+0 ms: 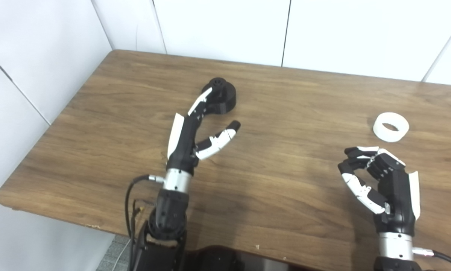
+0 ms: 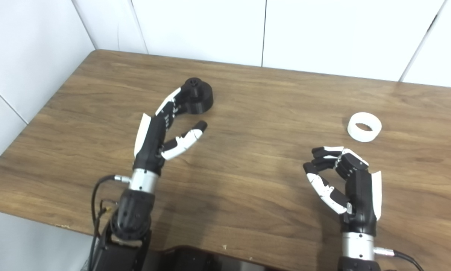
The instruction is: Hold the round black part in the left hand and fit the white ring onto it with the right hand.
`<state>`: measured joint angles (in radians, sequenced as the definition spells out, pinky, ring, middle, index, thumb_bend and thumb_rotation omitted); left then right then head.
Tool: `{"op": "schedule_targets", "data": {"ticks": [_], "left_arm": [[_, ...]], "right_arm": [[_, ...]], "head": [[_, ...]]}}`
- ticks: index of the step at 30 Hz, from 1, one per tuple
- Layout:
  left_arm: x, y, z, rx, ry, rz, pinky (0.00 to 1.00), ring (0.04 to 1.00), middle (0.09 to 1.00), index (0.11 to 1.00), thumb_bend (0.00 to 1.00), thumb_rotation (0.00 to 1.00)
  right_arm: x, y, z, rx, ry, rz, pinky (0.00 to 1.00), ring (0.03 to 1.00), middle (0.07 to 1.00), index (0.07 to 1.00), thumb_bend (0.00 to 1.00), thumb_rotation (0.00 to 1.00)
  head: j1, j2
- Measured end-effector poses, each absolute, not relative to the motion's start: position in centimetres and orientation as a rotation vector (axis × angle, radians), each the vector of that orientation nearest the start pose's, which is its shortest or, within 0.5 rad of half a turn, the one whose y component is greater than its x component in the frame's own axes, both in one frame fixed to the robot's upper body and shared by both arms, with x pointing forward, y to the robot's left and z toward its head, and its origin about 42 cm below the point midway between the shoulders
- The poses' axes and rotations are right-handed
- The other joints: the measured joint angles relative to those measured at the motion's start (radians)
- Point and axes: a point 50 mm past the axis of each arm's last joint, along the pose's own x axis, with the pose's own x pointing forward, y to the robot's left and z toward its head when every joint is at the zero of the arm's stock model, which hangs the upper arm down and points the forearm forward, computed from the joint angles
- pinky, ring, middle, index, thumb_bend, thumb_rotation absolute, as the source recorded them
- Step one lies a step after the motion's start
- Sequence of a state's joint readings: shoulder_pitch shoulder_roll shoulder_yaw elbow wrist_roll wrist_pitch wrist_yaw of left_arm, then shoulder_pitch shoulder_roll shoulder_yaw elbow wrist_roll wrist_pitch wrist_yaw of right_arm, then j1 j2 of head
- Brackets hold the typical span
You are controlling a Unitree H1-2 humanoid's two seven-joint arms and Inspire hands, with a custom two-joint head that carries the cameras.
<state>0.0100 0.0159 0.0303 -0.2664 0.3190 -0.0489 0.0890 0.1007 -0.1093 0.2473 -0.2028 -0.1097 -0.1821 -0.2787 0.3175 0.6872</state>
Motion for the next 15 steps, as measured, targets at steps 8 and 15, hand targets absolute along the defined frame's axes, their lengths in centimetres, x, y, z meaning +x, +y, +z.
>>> {"op": "schedule_targets", "data": {"ticks": [8, 15], "left_arm": [[28.8, 24.7, 18.2, 0.457, -0.255, 0.165, 0.96, 0.986, 0.988, 0.998, 0.71, 0.40], [30.6, 26.0, 20.2, 0.517, -0.259, 0.169, 0.94, 0.993, 0.988, 1.000, 0.78, 0.40]], "right_arm": [[24.2, -19.1, 13.5, -0.115, -0.302, -0.031, 0.44, 0.514, 0.594, 0.496, 0.51, 0.16], [24.2, -19.1, 13.5, -0.112, -0.301, -0.032, 0.44, 0.511, 0.593, 0.496, 0.51, 0.16]], "head": [[0.000, -0.002], [0.000, -0.002]]}}
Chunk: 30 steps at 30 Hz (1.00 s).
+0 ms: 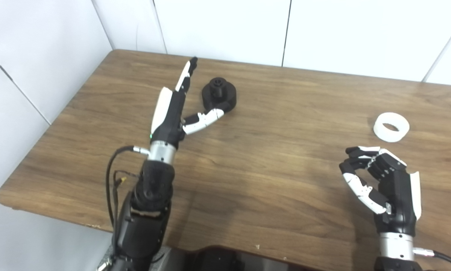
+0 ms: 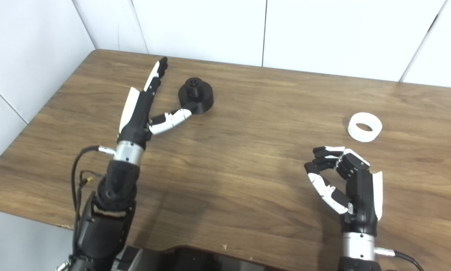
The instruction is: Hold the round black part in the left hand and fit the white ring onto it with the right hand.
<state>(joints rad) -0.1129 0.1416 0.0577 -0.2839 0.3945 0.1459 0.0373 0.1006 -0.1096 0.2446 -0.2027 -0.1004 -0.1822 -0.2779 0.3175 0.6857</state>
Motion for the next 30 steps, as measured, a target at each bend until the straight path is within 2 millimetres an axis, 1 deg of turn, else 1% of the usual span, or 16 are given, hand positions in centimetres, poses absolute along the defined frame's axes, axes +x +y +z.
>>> {"op": "schedule_targets", "data": {"ticks": [3, 9, 11, 13, 17, 18, 21, 22, 25, 27, 30], "left_arm": [[31.3, 26.7, 21.0, 0.566, -0.257, 0.171, 0.94, 0.994, 0.994, 1.000, 0.82, 0.42], [32.3, 28.1, 22.2, 0.683, -0.241, 0.171, 0.88, 0.991, 1.000, 0.991, 0.86, 0.41], [32.8, 28.4, 22.5, 0.724, -0.229, 0.175, 0.88, 0.990, 0.999, 0.982, 0.88, 0.40], [33.7, 29.0, 22.7, 0.757, -0.206, 0.180, 0.87, 0.986, 0.993, 0.971, 0.88, 0.41], [34.8, 29.4, 22.9, 0.815, -0.194, 0.163, 0.84, 0.975, 0.982, 0.954, 0.90, 0.41], [35.2, 29.5, 22.8, 0.828, -0.187, 0.157, 0.83, 0.970, 0.979, 0.947, 0.91, 0.41], [36.1, 29.7, 22.4, 0.883, -0.161, 0.140, 0.82, 0.971, 0.971, 0.930, 0.96, 0.43], [36.7, 29.8, 22.2, 0.915, -0.144, 0.129, 0.83, 0.973, 0.970, 0.928, 0.97, 0.44], [37.4, 30.2, 21.9, 0.956, -0.118, 0.128, 0.87, 0.990, 0.974, 0.927, 1.00, 0.46], [37.9, 30.5, 21.8, 0.983, -0.098, 0.129, 0.92, 0.998, 0.991, 0.930, 1.00, 0.48], [38.3, 30.6, 21.7, 1.012, -0.072, 0.115, 0.94, 1.000, 0.999, 0.930, 1.00, 0.47]], "right_arm": [[24.2, -19.1, 13.5, -0.112, -0.301, -0.032, 0.44, 0.508, 0.592, 0.496, 0.51, 0.16], [24.2, -19.2, 13.5, -0.112, -0.303, -0.033, 0.43, 0.508, 0.595, 0.496, 0.51, 0.16], [24.2, -19.2, 13.5, -0.112, -0.304, -0.032, 0.44, 0.507, 0.595, 0.496, 0.51, 0.16], [24.2, -19.2, 13.5, -0.111, -0.306, -0.032, 0.44, 0.507, 0.594, 0.496, 0.51, 0.16], [24.1, -19.2, 13.5, -0.110, -0.311, -0.032, 0.44, 0.508, 0.593, 0.496, 0.51, 0.16], [24.1, -19.2, 13.5, -0.110, -0.312, -0.033, 0.44, 0.509, 0.593, 0.496, 0.51, 0.16], [24.1, -19.2, 13.5, -0.109, -0.316, -0.032, 0.44, 0.508, 0.594, 0.496, 0.51, 0.16], [24.1, -19.2, 13.5, -0.108, -0.318, -0.032, 0.44, 0.507, 0.594, 0.496, 0.51, 0.16], [24.1, -19.2, 13.5, -0.108, -0.319, -0.032, 0.44, 0.509, 0.597, 0.496, 0.51, 0.16], [24.1, -19.2, 13.5, -0.108, -0.320, -0.032, 0.44, 0.508, 0.594, 0.496, 0.51, 0.16], [24.1, -19.2, 13.5, -0.108, -0.321, -0.033, 0.44, 0.508, 0.594, 0.496, 0.51, 0.16]], "head": [[-0.002, 0.000], [-0.005, -0.002], [-0.006, -0.002], [-0.008, -0.003], [-0.012, -0.003], [-0.014, -0.002], [-0.014, -0.003], [-0.015, -0.003], [-0.017, -0.003], [-0.018, -0.003], [-0.020, -0.002]]}}
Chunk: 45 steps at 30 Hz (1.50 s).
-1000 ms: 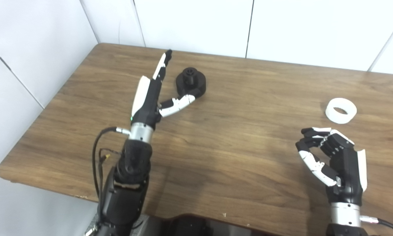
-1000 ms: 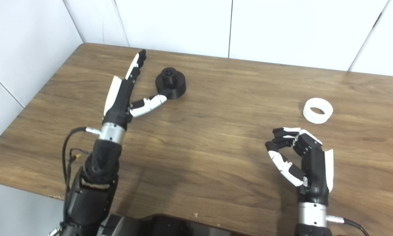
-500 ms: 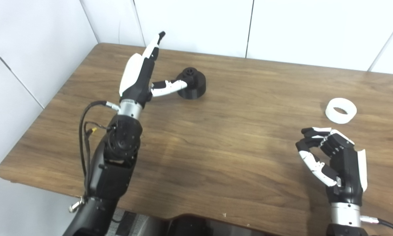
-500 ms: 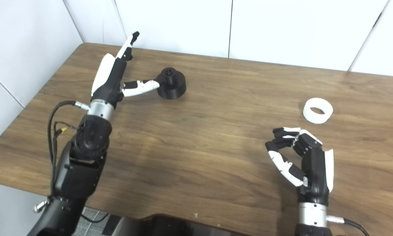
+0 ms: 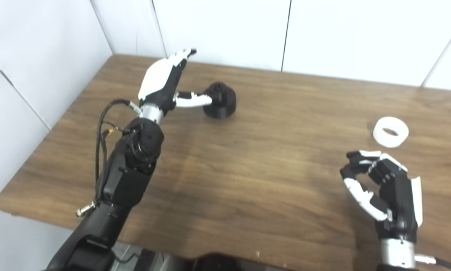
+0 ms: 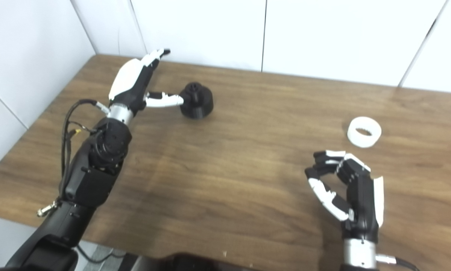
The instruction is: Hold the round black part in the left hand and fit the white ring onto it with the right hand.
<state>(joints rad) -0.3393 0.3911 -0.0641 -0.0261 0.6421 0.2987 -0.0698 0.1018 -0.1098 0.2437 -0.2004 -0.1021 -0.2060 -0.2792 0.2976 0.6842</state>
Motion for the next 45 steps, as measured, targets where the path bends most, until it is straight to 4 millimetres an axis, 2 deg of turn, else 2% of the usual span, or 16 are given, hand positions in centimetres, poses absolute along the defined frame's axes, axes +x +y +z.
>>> {"op": "schedule_targets", "data": {"ticks": [9, 13, 20, 27, 34, 45], "left_arm": [[39.8, 31.0, 19.7, 1.086, 0.045, 0.076, 0.93, 1.000, 1.000, 0.908, 1.00, 0.47], [40.3, 31.2, 18.7, 1.129, 0.090, 0.061, 0.94, 1.000, 1.000, 0.914, 1.00, 0.51], [40.8, 31.1, 17.9, 1.179, 0.119, 0.041, 0.97, 1.000, 1.000, 0.923, 1.00, 0.52], [40.9, 31.0, 17.1, 1.203, 0.154, 0.002, 0.96, 1.000, 1.000, 0.925, 1.00, 0.54], [41.0, 30.6, 16.3, 1.190, 0.166, -0.026, 0.98, 1.000, 1.000, 0.911, 1.00, 0.51], [41.4, 29.7, 15.4, 1.170, 0.168, -0.068, 0.97, 1.000, 1.000, 0.906, 1.00, 0.54]], "right_arm": [[24.1, -19.2, 13.5, -0.108, -0.323, -0.033, 0.44, 0.511, 0.598, 0.496, 0.51, 0.16], [24.1, -19.2, 13.5, -0.107, -0.322, -0.034, 0.43, 0.511, 0.598, 0.496, 0.51, 0.16], [24.1, -19.2, 13.5, -0.107, -0.322, -0.033, 0.43, 0.512, 0.601, 0.497, 0.51, 0.16], [24.1, -19.2, 13.5, -0.109, -0.323, -0.034, 0.43, 0.506, 0.595, 0.496, 0.51, 0.16], [24.0, -19.2, 13.5, -0.109, -0.322, -0.034, 0.43, 0.508, 0.596, 0.497, 0.51, 0.16], [24.0, -19.2, 13.5, -0.111, -0.323, -0.033, 0.44, 0.510, 0.596, 0.497, 0.51, 0.16]], "head": [[-0.006, 0.003], [-0.009, 0.003], [-0.009, 0.003], [-0.012, 0.006], [-0.021, 0.008], [-0.025, 0.009]]}}
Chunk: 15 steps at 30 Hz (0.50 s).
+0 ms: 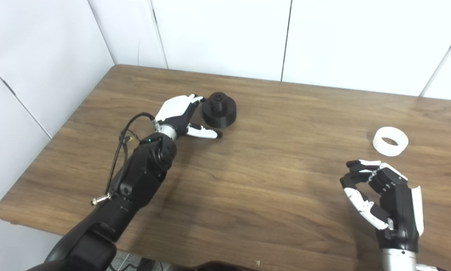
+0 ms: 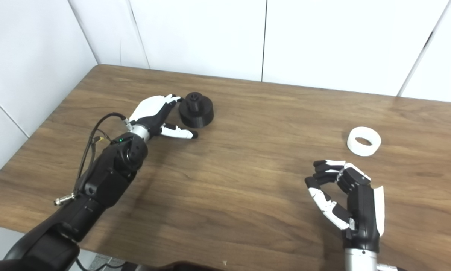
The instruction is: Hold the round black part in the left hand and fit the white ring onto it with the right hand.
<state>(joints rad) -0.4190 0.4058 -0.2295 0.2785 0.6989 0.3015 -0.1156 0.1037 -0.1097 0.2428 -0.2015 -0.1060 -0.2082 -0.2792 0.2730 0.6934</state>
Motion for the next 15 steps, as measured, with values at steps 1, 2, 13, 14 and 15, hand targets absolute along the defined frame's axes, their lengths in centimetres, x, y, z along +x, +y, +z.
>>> {"op": "schedule_targets", "data": {"ticks": [1, 2, 13, 14, 15], "left_arm": [[41.42, 29.56, 15.32, 1.167, 0.169, -0.070, 0.96, 1.000, 1.000, 0.906, 1.00, 0.54], [41.45, 29.45, 15.26, 1.164, 0.169, -0.070, 0.96, 1.000, 1.000, 0.906, 1.00, 0.54], [41.85, 28.73, 15.11, 1.151, 0.152, -0.061, 0.95, 1.000, 1.000, 0.899, 1.00, 0.51], [41.90, 28.73, 15.06, 1.151, 0.152, -0.058, 0.94, 1.000, 1.000, 0.896, 1.00, 0.51], [41.94, 28.75, 14.99, 1.150, 0.153, -0.055, 0.94, 1.000, 1.000, 0.894, 1.00, 0.50]], "right_arm": [[24.04, -19.19, 13.55, -0.112, -0.323, -0.033, 0.44, 0.510, 0.595, 0.497, 0.51, 0.16], [24.04, -19.19, 13.55, -0.113, -0.323, -0.033, 0.44, 0.510, 0.595, 0.497, 0.51, 0.16], [24.04, -19.18, 13.55, -0.120, -0.324, -0.033, 0.44, 0.510, 0.595, 0.497, 0.51, 0.16], [24.03, -19.18, 13.55, -0.122, -0.324, -0.033, 0.44, 0.510, 0.595, 0.497, 0.51, 0.16], [24.03, -19.18, 13.55, -0.122, -0.324, -0.033, 0.44, 0.509, 0.594, 0.497, 0.51, 0.16]], "head": [[0.000, 0.000], [0.000, 0.000], [-0.005, 0.005], [-0.005, 0.005], [-0.005, 0.005]]}}
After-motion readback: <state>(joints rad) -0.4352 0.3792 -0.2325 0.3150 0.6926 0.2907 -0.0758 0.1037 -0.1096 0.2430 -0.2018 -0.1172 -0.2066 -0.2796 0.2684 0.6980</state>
